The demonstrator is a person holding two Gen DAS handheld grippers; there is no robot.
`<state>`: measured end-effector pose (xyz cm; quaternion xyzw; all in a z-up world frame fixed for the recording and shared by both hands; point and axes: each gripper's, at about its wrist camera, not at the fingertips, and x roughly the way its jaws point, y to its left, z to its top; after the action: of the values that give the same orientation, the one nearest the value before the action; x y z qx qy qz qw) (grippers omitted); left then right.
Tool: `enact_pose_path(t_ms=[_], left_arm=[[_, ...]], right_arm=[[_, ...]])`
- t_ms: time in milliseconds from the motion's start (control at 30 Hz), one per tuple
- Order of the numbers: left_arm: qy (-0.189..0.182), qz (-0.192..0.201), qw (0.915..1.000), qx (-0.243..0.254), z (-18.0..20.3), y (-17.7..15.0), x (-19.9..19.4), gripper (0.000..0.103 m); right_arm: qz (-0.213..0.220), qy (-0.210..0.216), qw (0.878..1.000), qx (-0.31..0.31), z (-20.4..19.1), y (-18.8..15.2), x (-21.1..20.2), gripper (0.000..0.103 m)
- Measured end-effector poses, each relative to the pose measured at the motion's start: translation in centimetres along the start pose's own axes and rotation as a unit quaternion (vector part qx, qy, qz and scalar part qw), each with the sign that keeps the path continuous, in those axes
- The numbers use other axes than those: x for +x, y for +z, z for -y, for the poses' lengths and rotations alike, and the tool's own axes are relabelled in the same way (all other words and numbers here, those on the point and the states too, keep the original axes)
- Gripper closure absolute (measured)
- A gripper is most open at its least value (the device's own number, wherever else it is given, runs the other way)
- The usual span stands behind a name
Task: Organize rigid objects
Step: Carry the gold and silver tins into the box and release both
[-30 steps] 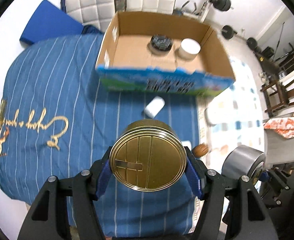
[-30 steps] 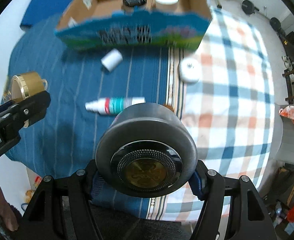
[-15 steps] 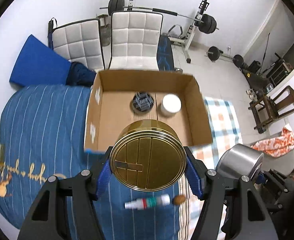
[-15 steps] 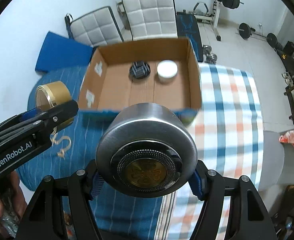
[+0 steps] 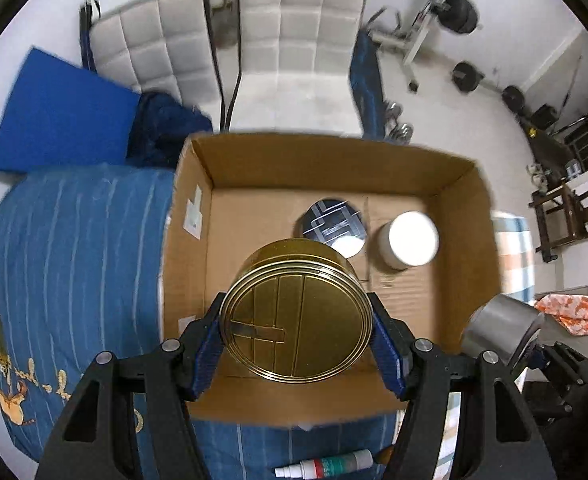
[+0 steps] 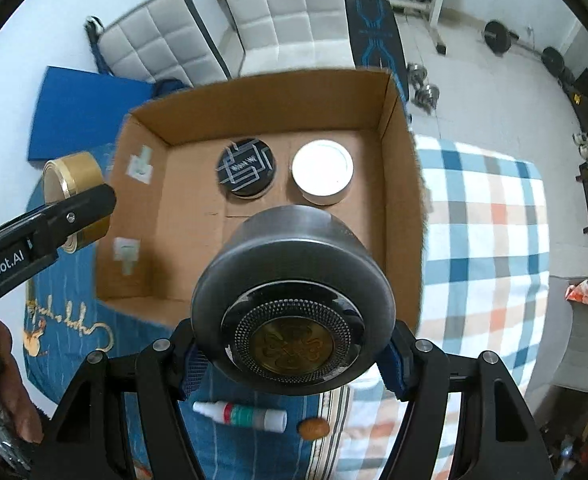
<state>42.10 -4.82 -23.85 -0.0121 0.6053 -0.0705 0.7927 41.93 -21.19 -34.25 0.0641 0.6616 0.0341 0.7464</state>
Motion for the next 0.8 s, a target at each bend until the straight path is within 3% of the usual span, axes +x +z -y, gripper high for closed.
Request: enact_pose_path(t_ms=[333,533,800], left_arm=[[0.017,-0.117,0.9928,-0.017,-1.8,2.8,11.3,0.040],[0.038,-0.162,0.9859,-0.017,-2.5,3.8,15.7,0.040],[0.053,-0.188,0.9806,-0.016,-2.8,4.6,18.5,0.040]], right_arm=[[-0.093,-0.039,0.995,-0.008,0.4,4.4,10.6,0.032],[-0.141,-0.051,0.989,-0.006,0.8,5.4,14.7,0.032],[-0.178,-0.057,0.982,0.001,1.3,6.3,18.0,0.032]])
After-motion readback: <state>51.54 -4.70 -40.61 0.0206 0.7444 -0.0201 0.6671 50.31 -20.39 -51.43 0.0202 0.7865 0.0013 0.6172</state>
